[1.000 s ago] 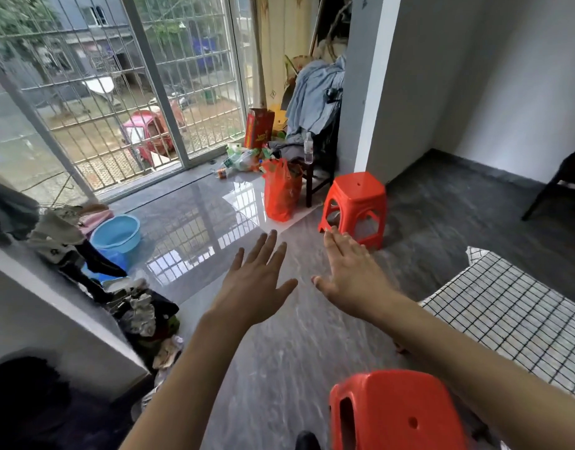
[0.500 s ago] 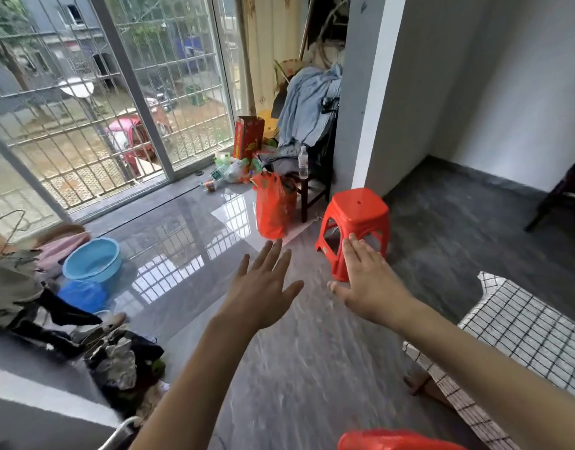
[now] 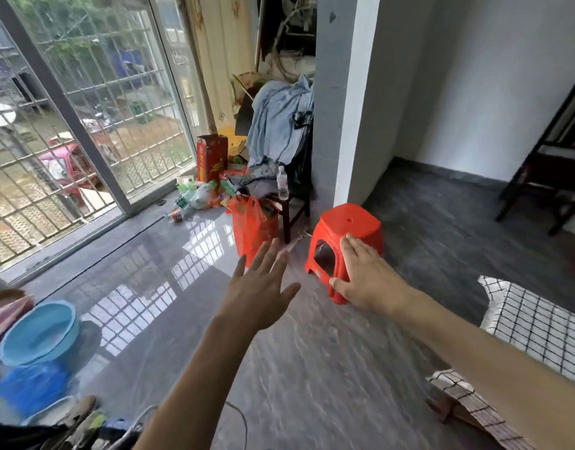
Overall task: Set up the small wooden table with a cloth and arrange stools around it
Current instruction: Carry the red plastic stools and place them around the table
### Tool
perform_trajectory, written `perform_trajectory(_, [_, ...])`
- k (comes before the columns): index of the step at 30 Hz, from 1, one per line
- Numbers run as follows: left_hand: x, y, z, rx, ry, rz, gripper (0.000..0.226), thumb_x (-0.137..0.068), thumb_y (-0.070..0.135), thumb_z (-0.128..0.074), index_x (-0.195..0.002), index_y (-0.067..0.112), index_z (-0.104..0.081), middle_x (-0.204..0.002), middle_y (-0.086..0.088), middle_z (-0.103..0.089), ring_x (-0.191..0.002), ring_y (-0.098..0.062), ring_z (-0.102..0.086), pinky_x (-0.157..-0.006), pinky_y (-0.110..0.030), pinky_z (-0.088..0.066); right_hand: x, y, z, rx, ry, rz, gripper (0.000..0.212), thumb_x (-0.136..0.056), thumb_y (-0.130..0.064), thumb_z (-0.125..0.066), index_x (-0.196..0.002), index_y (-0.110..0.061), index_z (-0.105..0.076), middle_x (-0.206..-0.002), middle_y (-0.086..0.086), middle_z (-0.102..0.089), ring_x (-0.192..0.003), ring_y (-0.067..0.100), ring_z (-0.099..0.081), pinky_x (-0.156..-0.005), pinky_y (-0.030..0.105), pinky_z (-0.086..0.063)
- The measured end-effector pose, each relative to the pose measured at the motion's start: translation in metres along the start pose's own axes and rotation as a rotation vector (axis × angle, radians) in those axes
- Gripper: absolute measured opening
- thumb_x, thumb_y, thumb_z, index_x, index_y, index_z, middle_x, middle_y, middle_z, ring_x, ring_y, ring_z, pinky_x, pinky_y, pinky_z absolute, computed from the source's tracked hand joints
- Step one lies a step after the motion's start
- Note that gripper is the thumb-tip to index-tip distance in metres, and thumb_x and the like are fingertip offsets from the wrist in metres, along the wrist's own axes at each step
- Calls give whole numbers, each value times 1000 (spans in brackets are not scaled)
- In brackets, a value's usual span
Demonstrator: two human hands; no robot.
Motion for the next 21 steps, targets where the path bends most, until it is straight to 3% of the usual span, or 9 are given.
perform_trajectory(7, [-71, -56, 8, 1, 13, -88, 69, -100, 56, -24, -156, 24, 0, -163, 2, 15, -150, -18, 13, -121, -49, 1, -61, -7, -5, 24, -5, -133, 86, -92, -48, -53, -155, -11, -7, -162, 9, -4, -149, 23, -6, -119, 46, -14])
perform_trajectory(21, [-197, -59, 4, 5, -29, -278, 63, -100, 54, -30, -154, 30, -9, -164, 0, 8, -150, -18, 8, -119, -48, -1, -158, 49, 0, -60, -18, -317, 82, -93, -44, -55, -154, -12, -12, -162, 9, -4, -149, 25, -5, -120, 43, -14])
Point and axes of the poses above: each hand's wrist, its own x-axis away from the middle knuckle, its own z-axis out of the back of the hand, y = z × x, the point moved 10 cm from there along -x, towards the middle knuckle
